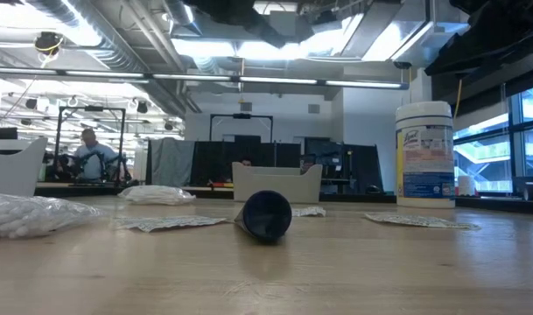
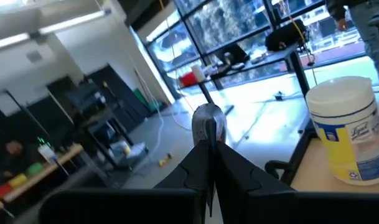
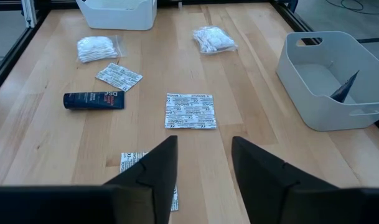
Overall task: Pick & Place Travel size toiletries
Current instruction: Put the shave cream into the gray bin
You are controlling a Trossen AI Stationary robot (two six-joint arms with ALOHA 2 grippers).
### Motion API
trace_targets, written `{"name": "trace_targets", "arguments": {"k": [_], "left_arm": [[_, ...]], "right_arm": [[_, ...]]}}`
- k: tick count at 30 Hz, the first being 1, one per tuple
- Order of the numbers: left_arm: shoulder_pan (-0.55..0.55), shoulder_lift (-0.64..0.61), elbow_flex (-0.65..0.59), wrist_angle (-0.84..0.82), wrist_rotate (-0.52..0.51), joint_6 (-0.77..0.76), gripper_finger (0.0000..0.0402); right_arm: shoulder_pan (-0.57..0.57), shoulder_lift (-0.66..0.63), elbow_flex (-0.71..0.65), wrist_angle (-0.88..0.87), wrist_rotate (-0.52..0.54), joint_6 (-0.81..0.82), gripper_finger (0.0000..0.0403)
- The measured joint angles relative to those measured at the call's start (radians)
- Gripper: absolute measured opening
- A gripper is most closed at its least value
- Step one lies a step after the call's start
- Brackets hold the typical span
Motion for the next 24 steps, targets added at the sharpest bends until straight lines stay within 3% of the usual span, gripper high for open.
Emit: {"name": "trace_targets", "arguments": {"k": [12, 24], "left_arm": [[0.169, 0.040, 0.113, -0.204, 0.132, -0.208, 0.0015], [0.257, 0.340, 0.426, -0.590, 0.173, -0.260, 0.0015]], "right_arm": [[0.000, 0.000, 0.000, 0.000, 0.000, 0.000, 0.0136], [0.000, 0.000, 0.000, 0.000, 0.000, 0.000, 0.0122]]}}
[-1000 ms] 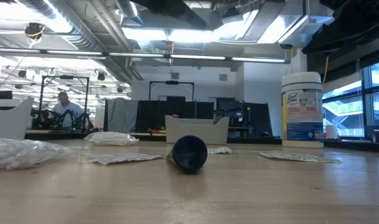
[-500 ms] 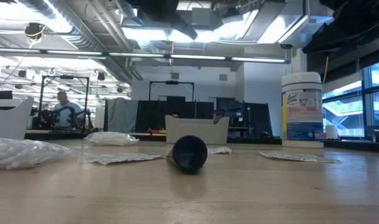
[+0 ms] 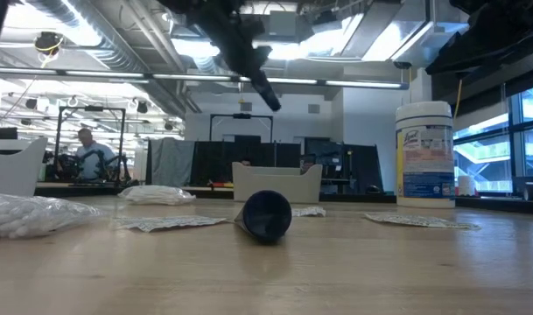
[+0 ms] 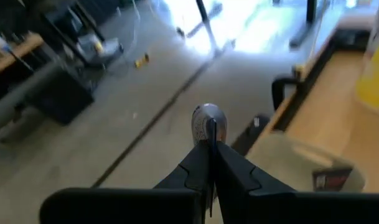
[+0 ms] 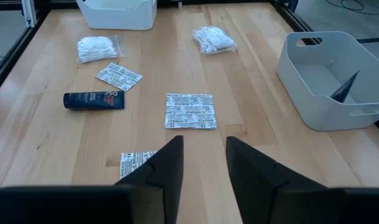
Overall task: Pick & Place Travel size toiletries
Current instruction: Put the shave cream into the gray bin
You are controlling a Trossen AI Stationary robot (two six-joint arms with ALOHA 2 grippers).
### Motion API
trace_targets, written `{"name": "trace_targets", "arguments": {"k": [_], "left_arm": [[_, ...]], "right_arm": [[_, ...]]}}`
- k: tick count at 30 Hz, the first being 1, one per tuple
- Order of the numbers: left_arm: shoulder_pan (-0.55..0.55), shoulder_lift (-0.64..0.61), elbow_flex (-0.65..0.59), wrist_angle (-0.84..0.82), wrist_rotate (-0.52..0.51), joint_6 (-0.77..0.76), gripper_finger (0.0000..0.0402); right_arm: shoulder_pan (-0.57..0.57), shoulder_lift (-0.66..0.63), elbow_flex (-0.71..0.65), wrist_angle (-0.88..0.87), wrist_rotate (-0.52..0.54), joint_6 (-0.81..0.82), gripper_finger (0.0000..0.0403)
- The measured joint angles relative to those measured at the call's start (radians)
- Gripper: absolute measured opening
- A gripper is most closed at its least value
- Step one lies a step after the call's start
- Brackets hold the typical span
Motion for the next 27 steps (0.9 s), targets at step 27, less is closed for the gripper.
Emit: {"name": "trace_targets", "arguments": {"k": [27], "left_arm": [[0.108, 0.271, 0.175, -0.403, 0.237, -0.181, 0.0015]], "right_arm": [[0.000, 0.000, 0.000, 0.000, 0.000, 0.000, 0.0140]]}}
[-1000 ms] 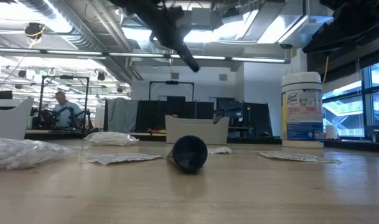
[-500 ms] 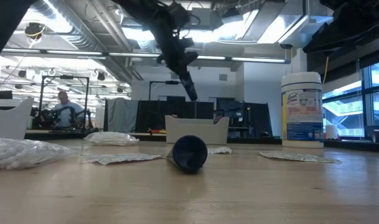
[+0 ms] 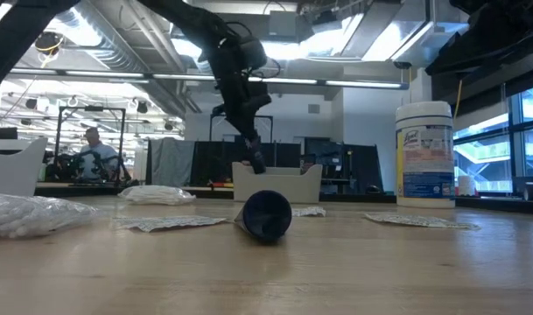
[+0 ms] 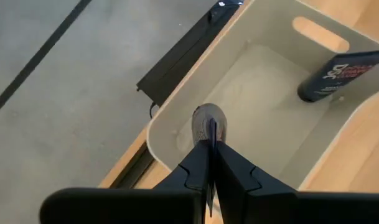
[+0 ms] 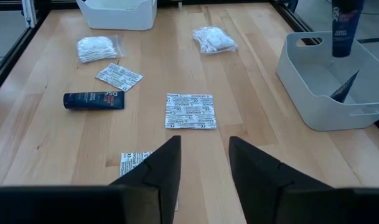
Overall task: Pick & Place Travel size toiletries
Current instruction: Put the shave cream into the gray bin
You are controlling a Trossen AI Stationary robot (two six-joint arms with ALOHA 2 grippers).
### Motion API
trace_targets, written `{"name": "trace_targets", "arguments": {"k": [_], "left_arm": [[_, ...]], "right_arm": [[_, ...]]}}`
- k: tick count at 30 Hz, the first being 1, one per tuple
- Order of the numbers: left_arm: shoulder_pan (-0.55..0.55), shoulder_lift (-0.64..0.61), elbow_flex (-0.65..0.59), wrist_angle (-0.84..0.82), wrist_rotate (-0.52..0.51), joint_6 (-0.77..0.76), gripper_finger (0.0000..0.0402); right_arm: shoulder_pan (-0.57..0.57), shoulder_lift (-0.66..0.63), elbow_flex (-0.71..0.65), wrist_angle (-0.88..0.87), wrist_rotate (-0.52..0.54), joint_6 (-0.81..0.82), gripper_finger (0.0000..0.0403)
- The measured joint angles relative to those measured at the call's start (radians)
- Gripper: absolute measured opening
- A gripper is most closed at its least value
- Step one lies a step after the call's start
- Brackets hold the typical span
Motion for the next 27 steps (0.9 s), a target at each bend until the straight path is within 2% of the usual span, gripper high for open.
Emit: {"name": "trace_targets", "arguments": {"k": [10, 27], "left_arm": [[0.004, 0.059, 0.000, -0.029, 0.051, 0.000, 0.0015], [0.028, 0.088, -0.001, -0.068, 0.069, -0.026, 0.0015]], "right_arm": [[0.000, 0.000, 0.000, 0.000, 0.000, 0.000, 0.0157], [0.000, 0.000, 0.000, 0.000, 0.000, 0.000, 0.0178]]}}
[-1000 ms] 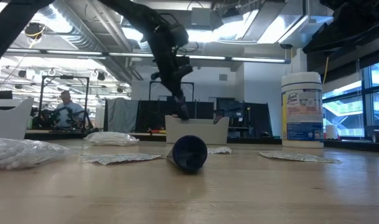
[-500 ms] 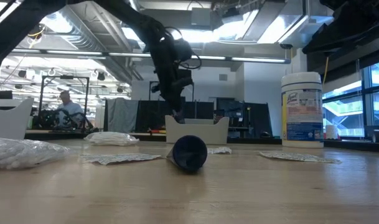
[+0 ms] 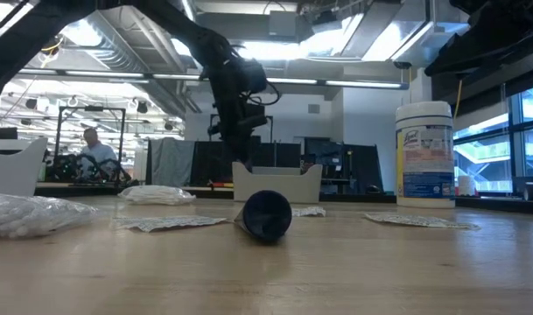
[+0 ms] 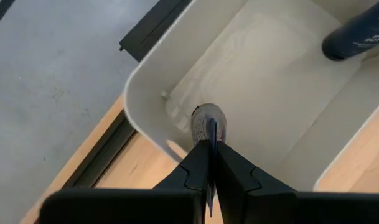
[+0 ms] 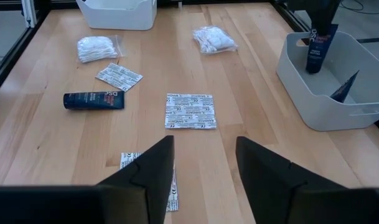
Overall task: Pick & Place Travel size toiletries
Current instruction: Put the shave cream into the gray bin
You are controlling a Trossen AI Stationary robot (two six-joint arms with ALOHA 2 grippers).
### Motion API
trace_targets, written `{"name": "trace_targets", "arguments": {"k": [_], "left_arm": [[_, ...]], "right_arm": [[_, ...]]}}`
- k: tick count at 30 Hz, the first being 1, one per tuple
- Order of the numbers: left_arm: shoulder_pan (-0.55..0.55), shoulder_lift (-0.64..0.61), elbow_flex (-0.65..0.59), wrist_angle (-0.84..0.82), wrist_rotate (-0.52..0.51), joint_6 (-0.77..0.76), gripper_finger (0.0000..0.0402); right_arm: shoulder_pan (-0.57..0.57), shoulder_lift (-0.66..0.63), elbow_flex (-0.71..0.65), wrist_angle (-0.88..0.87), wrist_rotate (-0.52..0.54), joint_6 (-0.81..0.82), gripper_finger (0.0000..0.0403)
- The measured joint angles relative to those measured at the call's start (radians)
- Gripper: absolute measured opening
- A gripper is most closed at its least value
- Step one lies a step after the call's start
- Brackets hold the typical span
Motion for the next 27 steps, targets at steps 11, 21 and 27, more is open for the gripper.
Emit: {"name": "trace_targets", "arguments": {"k": [11, 21, 27], "left_arm": [[0.005, 0.018, 0.003, 0.010, 0.028, -0.026, 0.0009], [0.005, 0.020, 0.001, 0.029, 0.032, -0.008, 0.0038], [0.005, 0.023, -0.001, 0.051, 0.032, -0.007, 0.0060]], "right_arm": [[0.000, 0.000, 0.000, 0.000, 0.000, 0.000, 0.0165], [0.000, 0.000, 0.000, 0.000, 0.000, 0.000, 0.0146], [0.000, 0.000, 0.000, 0.000, 0.000, 0.000, 0.0137]]}}
